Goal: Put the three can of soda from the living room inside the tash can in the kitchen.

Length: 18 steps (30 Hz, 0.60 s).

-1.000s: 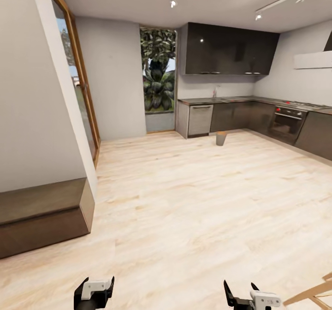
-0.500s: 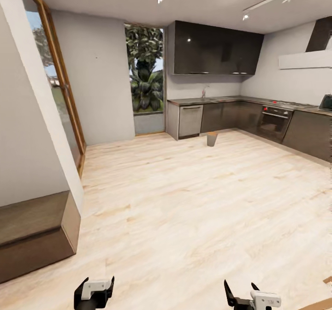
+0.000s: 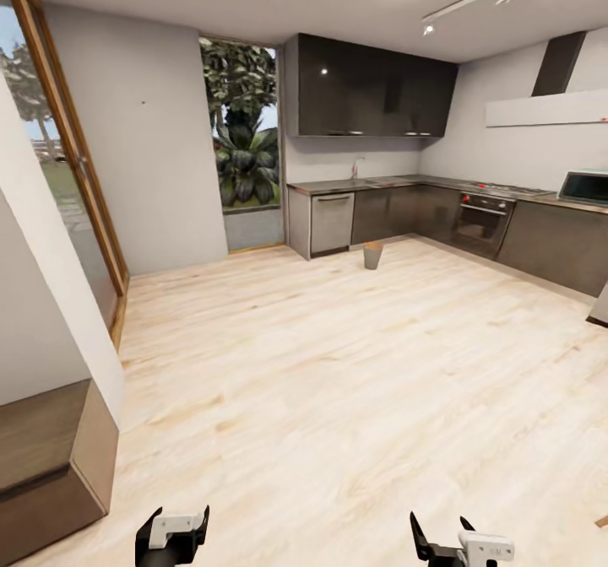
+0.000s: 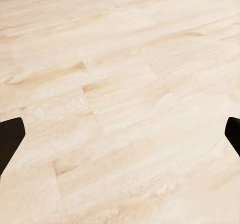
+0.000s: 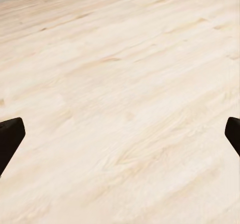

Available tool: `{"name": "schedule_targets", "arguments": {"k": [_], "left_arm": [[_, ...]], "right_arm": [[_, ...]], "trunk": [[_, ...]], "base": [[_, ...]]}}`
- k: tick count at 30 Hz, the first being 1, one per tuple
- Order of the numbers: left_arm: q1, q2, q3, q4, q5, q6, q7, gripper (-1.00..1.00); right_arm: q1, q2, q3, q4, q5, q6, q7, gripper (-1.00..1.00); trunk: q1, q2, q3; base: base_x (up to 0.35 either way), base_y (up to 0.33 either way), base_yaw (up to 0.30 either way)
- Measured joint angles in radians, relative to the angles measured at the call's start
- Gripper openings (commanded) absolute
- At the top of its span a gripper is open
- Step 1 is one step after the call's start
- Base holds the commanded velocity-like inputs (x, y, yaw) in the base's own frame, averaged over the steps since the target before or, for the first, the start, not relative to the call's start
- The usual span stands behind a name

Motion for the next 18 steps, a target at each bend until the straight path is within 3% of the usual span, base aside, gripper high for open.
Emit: {"name": "schedule_targets", "arguments": {"k": [18], "left_arm": [[0.0,0.0,0.0,0.0,0.0,0.0,0.0,1.0]], "right_arm": [[0.0,-0.002,-0.01,-0.032,0.002,-0.001,0.0,1.0]], "trunk": [[0.0,0.0,0.0]], "base": [[0.323,0.088,-0.003]]}}
